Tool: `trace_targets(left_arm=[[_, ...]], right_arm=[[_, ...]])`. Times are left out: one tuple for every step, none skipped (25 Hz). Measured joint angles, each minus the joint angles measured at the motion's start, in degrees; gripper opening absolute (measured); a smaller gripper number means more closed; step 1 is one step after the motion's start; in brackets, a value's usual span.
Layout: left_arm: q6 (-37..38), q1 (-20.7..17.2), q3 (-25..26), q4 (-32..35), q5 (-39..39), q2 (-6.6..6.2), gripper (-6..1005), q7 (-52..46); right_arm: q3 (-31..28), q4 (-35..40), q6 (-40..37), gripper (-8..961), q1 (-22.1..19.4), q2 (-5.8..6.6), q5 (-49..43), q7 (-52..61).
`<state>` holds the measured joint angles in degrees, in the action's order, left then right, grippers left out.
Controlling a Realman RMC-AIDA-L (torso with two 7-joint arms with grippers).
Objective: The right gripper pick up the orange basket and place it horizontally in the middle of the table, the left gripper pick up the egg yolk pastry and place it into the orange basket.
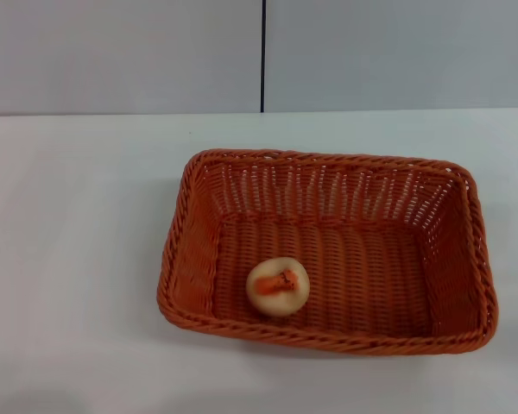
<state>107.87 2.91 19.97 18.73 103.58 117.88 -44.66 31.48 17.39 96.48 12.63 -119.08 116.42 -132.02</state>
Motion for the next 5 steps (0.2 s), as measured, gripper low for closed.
trace_targets(left_arm=[[0.0, -0.3, 0.8, -0.3, 0.0, 0.1, 821, 0.2], [-0.1, -0.5, 1.5, -0.7, 0.0, 0.18, 821, 0.3], [-0.1, -0.5, 1.5, -0.7, 0.0, 0.18, 821, 0.3], [-0.1, -0.5, 1.5, -0.7, 0.0, 0.18, 821, 0.3], [-0.1, -0.5, 1.5, -0.7, 0.0, 0.18, 821, 0.3]], right_arm=[[-0.4, -0.7, 0.4, 644, 0.2, 0.0, 0.2, -1.0], [-0.9, -1.3, 0.8, 644, 0.4, -0.01, 0.4, -1.5], [-1.4, -1.9, 1.0, 644, 0.5, 0.0, 0.5, -1.8], [-1.4, -1.9, 1.0, 644, 0.5, 0.0, 0.5, -1.8], [-1.7, -3.2, 1.2, 644, 0.8, -0.01, 0.8, -2.6]])
